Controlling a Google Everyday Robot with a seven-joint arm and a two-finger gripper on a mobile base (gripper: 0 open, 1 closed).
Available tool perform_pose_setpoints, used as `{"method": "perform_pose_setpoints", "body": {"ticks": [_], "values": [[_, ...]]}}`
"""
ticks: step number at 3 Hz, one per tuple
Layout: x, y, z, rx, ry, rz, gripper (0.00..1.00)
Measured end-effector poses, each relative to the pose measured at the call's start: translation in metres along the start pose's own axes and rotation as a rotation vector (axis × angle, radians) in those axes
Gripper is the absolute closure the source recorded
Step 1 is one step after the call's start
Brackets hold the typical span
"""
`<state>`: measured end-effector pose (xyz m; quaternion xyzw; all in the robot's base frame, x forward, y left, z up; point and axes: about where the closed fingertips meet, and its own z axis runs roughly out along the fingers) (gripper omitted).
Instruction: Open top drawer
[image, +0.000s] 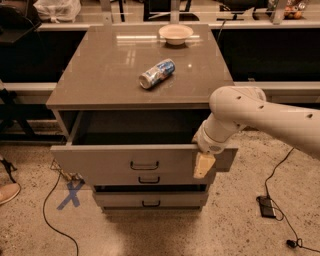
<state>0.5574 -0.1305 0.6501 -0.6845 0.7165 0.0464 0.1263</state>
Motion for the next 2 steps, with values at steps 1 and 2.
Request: {"method": "perform_pose_setpoints", "body": {"ticks": [1,2], "values": [[0.002,0.006,0.002,-0.023,0.01,0.008,0.49],[-0.002,0.019,-0.011,-0.026,0.023,-0.012,0.73]]}}
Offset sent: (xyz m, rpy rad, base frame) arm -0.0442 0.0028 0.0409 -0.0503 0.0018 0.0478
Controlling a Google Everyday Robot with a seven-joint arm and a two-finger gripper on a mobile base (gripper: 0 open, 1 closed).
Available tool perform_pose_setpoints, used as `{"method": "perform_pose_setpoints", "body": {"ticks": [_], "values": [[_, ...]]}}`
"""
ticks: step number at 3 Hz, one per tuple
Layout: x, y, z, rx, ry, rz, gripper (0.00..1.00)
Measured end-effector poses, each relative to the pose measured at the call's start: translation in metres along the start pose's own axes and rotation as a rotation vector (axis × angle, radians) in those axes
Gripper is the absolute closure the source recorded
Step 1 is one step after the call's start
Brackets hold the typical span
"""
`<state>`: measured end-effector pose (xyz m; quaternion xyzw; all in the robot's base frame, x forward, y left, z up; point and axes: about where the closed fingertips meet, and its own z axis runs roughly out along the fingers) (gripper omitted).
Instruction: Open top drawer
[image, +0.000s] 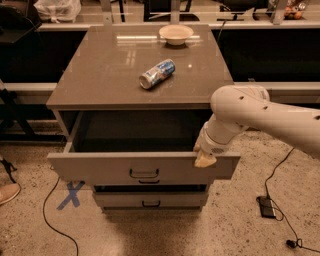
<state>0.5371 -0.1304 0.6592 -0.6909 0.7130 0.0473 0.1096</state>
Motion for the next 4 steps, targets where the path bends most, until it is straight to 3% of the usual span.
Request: {"method": "perform_pose_setpoints", "body": {"ticks": [1,2,3,4], "values": [[0.0,0.0,0.0,0.0,0.0,0.0,0.96],[-0.0001,0.0004,0.0005,-0.001,0.0,0.0,1.0],[-0.0003,0.001,0.0013,-0.003,0.001,-0.001,0.84],[-0.0005,0.0017,0.0021,-0.005,0.001,-0.002,0.61]]}}
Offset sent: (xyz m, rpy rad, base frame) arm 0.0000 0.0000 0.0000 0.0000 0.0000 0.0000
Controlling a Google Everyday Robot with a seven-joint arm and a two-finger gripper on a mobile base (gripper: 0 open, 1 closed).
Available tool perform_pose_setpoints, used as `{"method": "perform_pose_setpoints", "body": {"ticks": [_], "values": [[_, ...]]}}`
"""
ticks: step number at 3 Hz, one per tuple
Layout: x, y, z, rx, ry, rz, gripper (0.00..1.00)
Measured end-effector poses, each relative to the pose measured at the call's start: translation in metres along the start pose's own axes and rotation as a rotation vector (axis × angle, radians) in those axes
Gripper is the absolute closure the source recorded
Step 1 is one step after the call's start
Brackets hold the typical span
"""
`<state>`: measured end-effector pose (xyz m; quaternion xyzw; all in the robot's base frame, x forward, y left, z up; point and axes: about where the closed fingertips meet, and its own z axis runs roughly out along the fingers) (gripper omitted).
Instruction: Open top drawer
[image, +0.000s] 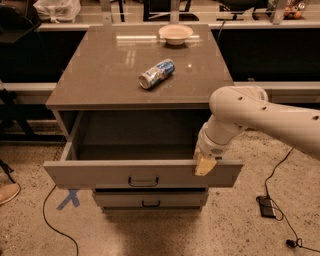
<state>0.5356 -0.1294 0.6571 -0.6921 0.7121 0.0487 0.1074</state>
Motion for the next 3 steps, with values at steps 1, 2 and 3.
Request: {"method": "perform_pose_setpoints", "body": {"ticks": [1,2,3], "values": [[-0.0002,0.0006,0.0008,-0.002,0.0,-0.001,0.39],[-0.0003,0.0013,0.0016,-0.004,0.001,-0.002,0.15],[-0.0004,0.002,0.0024,-0.006,0.001,-0.002,0.0]]}}
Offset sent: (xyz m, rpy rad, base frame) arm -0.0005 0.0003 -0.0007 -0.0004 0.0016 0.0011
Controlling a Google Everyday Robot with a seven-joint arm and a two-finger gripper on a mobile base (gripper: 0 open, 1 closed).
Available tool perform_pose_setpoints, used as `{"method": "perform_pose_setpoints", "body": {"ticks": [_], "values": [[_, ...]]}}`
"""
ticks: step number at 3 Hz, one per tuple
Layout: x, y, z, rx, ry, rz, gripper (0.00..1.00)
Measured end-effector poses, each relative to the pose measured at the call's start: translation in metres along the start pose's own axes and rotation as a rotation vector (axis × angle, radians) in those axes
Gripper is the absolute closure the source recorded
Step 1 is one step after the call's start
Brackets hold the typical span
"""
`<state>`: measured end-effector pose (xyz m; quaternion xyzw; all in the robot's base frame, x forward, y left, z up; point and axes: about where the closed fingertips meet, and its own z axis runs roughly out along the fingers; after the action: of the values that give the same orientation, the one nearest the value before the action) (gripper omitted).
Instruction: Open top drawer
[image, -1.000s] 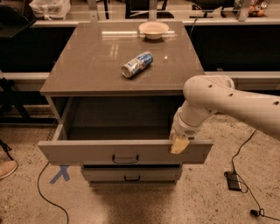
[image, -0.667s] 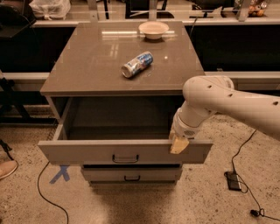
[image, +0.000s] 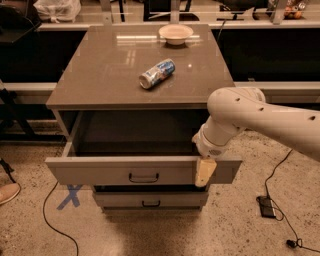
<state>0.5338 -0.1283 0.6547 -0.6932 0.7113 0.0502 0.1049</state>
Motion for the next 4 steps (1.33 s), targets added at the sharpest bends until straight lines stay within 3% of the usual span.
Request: {"method": "perform_pose_setpoints", "body": {"ticks": [3,4], "values": [[0.01,0.037,-0.001,-0.032,0.035,0.071,0.0],[0.004,0.052,-0.004,-0.054,0.065,0.079,0.18]]}}
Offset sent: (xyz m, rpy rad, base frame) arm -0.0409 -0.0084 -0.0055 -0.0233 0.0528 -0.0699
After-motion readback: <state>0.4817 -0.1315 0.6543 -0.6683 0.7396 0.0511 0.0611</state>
